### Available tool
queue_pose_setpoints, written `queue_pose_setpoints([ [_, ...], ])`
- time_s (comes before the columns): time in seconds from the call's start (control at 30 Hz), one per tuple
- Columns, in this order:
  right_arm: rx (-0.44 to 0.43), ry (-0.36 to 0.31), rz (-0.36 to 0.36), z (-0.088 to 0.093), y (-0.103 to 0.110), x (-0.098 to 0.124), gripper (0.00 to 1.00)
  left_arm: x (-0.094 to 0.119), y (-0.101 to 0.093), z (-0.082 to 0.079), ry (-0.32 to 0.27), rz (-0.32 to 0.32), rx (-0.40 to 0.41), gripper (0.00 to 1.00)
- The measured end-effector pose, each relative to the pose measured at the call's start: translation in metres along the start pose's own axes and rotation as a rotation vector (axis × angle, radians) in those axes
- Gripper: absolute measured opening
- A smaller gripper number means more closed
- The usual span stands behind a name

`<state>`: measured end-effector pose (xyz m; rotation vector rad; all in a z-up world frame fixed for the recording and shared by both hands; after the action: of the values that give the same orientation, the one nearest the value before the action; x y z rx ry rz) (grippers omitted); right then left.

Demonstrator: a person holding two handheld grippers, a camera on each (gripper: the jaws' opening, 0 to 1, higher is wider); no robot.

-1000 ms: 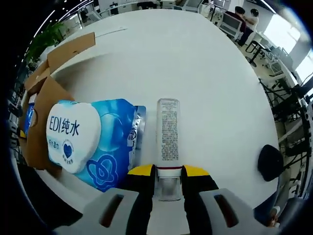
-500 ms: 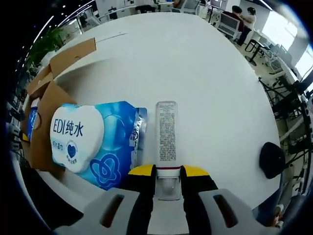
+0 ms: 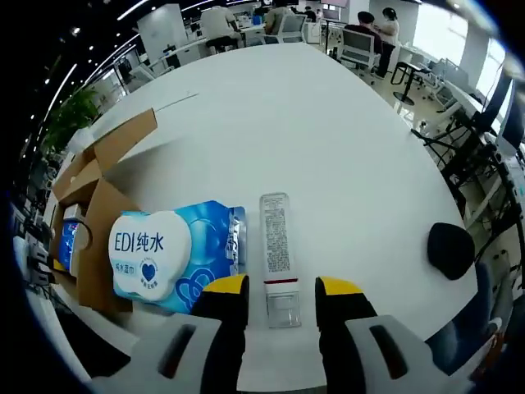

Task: Operate the shoe box by opening the lid, removing the specified soft item, and placing it in the target area until the item is outside and the box remains undamaged.

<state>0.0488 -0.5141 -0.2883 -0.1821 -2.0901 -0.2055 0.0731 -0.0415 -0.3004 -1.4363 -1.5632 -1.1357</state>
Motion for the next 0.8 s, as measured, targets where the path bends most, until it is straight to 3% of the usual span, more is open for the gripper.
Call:
queue_pose_setpoints([
  [0.07, -0.025, -0.053, -0.001, -0.007, 0.001, 0.006, 0.29, 0.0, 0.0, 0.0, -0.001, 0.0, -0.002, 0.05],
  [0.2, -0.102, -0.165, -0.072, -0.019, 0.011, 0.021, 0.26, 0.0, -0.001, 0.0, -0.012, -0.003, -0.012, 0.05],
  [0.3, -0.148, -0.198, -0.095, -0.024, 0.016, 0.03, 0.27, 0.001, -0.001, 0.001, -0.031, 0.001, -0.038, 0.05],
  [0.33, -0.138, -0.233, -0.088, -0.028, 0.013, 0.03, 0.27, 0.001, -0.001, 0.0, -0.034, 0.004, -0.034, 0.04],
  [0.57, -0.081, -0.266, -0.068, -0.034, 0.023, 0.045, 0.31, 0.001, -0.001, 0.0, -0.031, 0.001, -0.038, 0.04],
  [0.8, 0.101, -0.314, -0.095, -0.045, 0.056, 0.061, 0.31, 0.001, 0.0, 0.0, -0.034, 0.012, -0.026, 0.04],
])
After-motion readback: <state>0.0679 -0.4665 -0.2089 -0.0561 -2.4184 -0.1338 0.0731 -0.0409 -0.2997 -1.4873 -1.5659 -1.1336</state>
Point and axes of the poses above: the point that each gripper's makers call its tool centre point, and the gripper's own axes: x roughly backward along the fingers, y roughly to its left, z roughly out of its underside, the point moved 5 cm from there along x, roughly backward along the fingers, and after that the axes turned 1 degree about -x, right-handed, at the moved point
